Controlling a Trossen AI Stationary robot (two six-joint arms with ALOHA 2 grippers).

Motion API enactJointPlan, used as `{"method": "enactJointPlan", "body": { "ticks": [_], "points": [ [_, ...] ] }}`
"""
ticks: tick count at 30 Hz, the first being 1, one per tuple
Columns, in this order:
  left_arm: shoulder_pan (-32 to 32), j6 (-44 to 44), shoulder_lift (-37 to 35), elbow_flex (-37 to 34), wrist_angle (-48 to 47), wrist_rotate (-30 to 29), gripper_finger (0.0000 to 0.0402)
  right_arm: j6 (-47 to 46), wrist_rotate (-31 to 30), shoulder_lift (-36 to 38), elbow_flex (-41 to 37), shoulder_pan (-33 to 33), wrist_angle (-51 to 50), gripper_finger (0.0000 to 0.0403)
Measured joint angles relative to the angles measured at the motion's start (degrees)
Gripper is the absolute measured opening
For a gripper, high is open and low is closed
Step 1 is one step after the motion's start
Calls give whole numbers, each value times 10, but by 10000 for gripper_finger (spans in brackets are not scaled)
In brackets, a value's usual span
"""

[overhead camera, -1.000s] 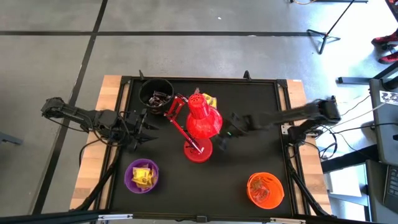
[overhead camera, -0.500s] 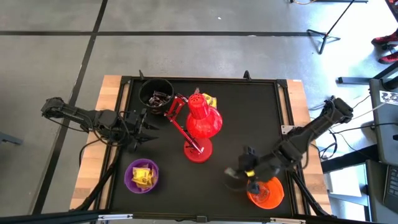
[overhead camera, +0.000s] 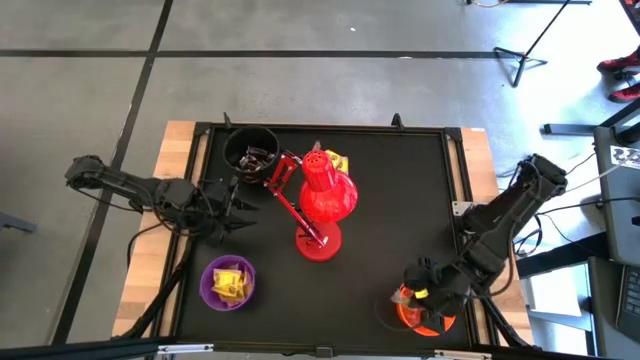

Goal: Organize candy in baskets
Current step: Put the green gummy into the orange bucket

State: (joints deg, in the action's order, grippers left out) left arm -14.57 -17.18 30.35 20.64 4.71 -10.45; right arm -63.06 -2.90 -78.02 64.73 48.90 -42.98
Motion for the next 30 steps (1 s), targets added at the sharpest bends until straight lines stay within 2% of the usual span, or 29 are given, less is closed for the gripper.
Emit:
{"method": "enactJointPlan", "body": {
  "ticks": [6, 8, 12, 30],
  "points": [
    [0, -8, 24, 0, 0, 4, 174, -76, 3, 0, 0, 27, -47, 3],
    [0, -12, 31, 0, 0, 5, 174, -89, 23, 0, 0, 29, -48, 3],
    [-4, -18, 40, 0, 0, 7, 174, -87, 51, 0, 0, 29, -37, 3],
    [-28, -22, 42, 0, 0, 9, 174, -85, 51, 0, 0, 28, -33, 3]
  ]
}}
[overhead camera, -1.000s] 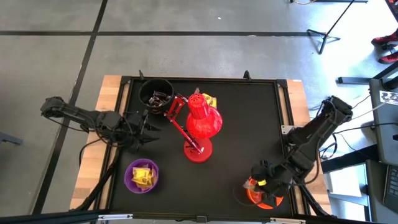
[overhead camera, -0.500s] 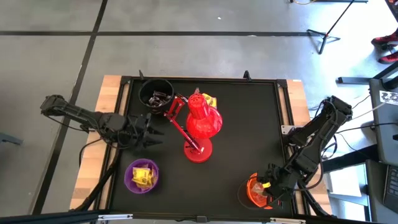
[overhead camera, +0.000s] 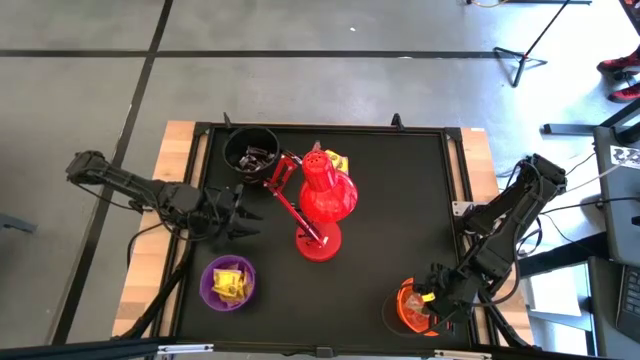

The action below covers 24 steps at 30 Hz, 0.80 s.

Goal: Organize candy in baskets
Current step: Put the green gummy into the orange bucket

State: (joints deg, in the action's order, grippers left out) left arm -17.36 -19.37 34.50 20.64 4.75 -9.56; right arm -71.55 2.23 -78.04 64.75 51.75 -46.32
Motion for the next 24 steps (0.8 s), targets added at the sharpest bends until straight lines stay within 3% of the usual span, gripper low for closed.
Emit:
{"method": "enactJointPlan", "body": {
  "ticks": [6, 24],
  "points": [
    [0, 4, 0, 0, 0, -4, 174, -1, 51, 0, 0, 0, 6, 3],
    [0, 4, 0, 0, 0, -5, 174, -2, 53, 0, 0, 0, 12, 3]
  ]
}}
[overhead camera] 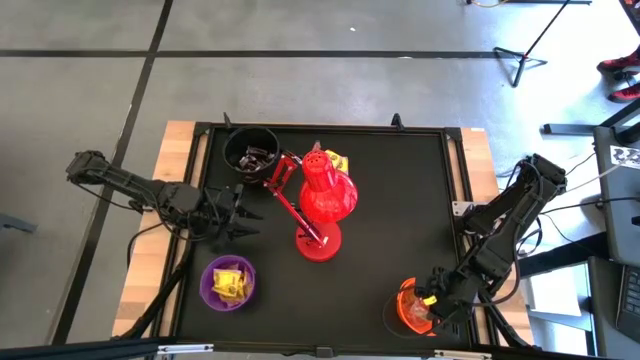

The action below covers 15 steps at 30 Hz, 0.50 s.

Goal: Organize candy in baskets
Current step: Put the green gummy into the orange bucket

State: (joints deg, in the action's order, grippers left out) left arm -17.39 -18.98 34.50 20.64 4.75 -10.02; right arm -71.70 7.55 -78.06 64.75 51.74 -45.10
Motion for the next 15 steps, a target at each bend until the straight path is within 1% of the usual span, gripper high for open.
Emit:
{"method": "enactJointPlan", "body": {
  "ticks": [12, 15],
  "points": [
    [0, 0, 0, 0, 0, -8, 174, 0, 0, 0, 0, 0, 16, 3],
    [0, 0, 0, 0, 0, -8, 174, 0, 0, 0, 0, 0, 7, 3]
  ]
}}
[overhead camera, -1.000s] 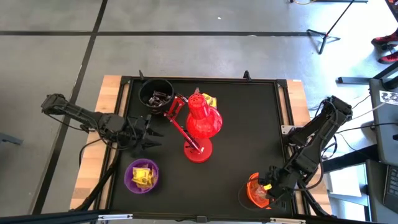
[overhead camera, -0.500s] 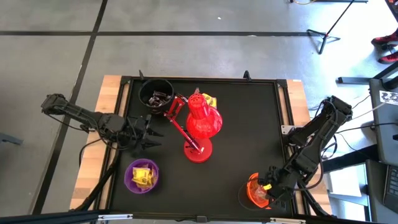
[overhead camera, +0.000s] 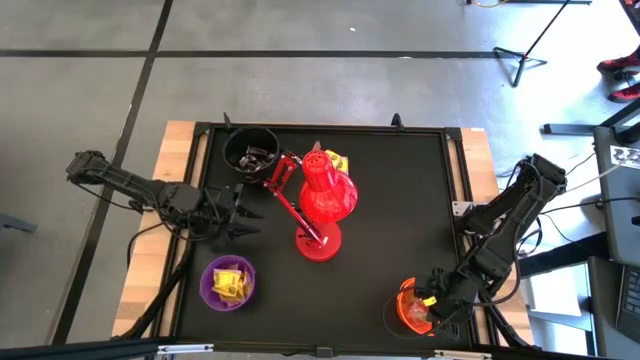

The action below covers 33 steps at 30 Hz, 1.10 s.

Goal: Organize candy in baskets
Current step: Put the green gummy into the orange bucket, then put the orange gummy into the orange bucket

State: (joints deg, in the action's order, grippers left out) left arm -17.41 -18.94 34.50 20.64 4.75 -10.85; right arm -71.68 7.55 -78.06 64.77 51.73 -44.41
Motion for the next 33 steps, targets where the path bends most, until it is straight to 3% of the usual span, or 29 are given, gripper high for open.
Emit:
{"method": "enactJointPlan", "body": {
  "ticks": [7, 11, 14, 24, 28, 33],
  "points": [
    [0, 0, 0, 0, 0, 0, 174, -2, 11, 0, 0, 0, 1, 3],
    [0, 0, 0, 0, 0, 0, 174, -52, 6, 0, 0, 0, -12, 11],
    [0, 0, 0, 0, 0, 0, 174, -61, 6, 0, 0, 0, -14, 45],
    [0, 0, 0, 0, 0, -2, 174, -61, -8, 0, 0, 0, -9, 213],
    [0, 0, 0, 0, 0, -8, 174, -58, -52, 6, 0, -3, -14, 243],
    [0, 6, 0, 0, 0, -19, 174, -11, -134, 35, 0, -42, -17, 249]
  ]
}}
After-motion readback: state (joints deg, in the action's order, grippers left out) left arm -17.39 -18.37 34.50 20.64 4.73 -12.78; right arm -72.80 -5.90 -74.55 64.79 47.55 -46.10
